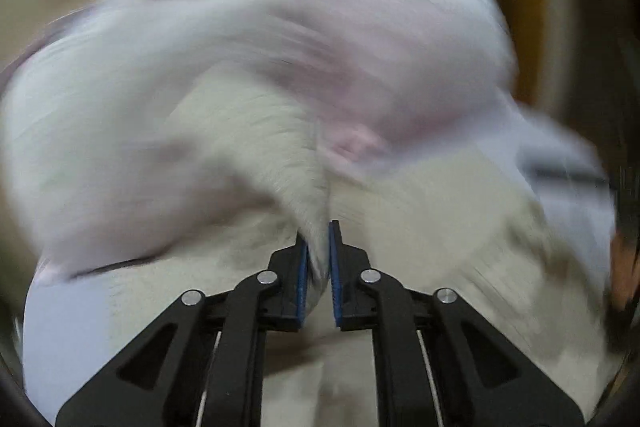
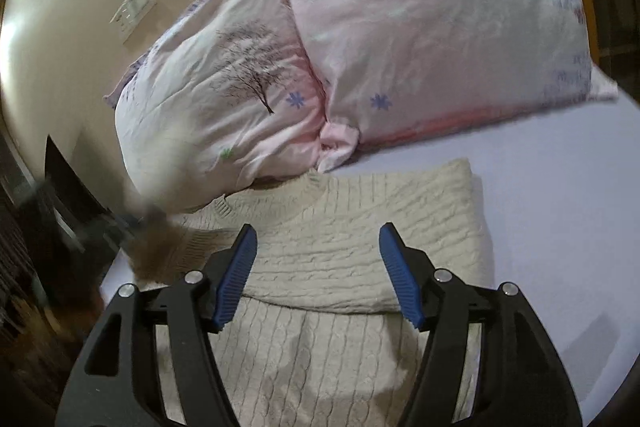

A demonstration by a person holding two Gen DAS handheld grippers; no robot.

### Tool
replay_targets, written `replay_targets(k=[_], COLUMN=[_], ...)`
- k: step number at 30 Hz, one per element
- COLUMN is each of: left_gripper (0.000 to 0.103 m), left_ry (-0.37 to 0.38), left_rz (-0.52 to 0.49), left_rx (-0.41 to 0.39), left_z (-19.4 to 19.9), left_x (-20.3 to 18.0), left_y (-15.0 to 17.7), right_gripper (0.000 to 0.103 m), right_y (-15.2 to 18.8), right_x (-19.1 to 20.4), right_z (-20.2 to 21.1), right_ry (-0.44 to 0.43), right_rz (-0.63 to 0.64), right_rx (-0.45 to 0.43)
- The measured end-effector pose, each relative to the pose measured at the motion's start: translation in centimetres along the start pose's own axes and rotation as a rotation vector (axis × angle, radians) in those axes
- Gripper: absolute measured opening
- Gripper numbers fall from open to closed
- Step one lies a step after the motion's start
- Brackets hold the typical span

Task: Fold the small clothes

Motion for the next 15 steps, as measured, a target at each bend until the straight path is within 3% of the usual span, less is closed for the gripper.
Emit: replay_targets(k=[2,4,5,7,10,13,15], left_gripper=[0.01,0.014,0.021,0.051,0.052,0.054,0.054], left_ry=[0.008,0.012,0.016,0.018,0.018,0.018,0.025], left_rz=[-0.131,-0.131,-0.085,0.055,0.234,0.465,0.555], left_rx=[0.075,0.057,0.044,0.016,0.012,0.071,0.099], left_z=[-2.3,-1.5,-0.5,1.9,5.5,9.3,11.0], left_x=[-4.3,-4.7,-3.6,0.0,5.5,11.1,12.7], left_y=[1.1,1.8,2.1,2.9,5.8,12.4,15.4], right_gripper=[0.064,0.063,0.063,0.058,0.048,0.041,0.032], right_y=[-0.1,-0.1,-0.2,-0.1,0.2,0.7,1.0], right_x=[-1.0,-2.2,-2.5,-3.3,-4.0,-5.1,-6.1], right_z=[-0.2,-0.1,-0.1,-0.5,-1.8,-4.0,-5.8], right_ry=[-0.002,-0.014,-0.02,-0.015,-0.007,0.055,0.093], right_rz=[-0.045,-0.098,-0.109,-0.13,-0.169,-0.227,-0.289], right_rx=[0.02,0.038,0.044,0.065,0.102,0.16,0.192])
Point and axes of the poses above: each gripper's, at about its wrist camera, not at the fingertips, and z roughly against the way its jaws point, x to its left, y to its underside, the point moved 8 cm from there along -z, roughly the way its jaws point, and after that the axes turned 6 degrees about -z, right-handed, at the moved point
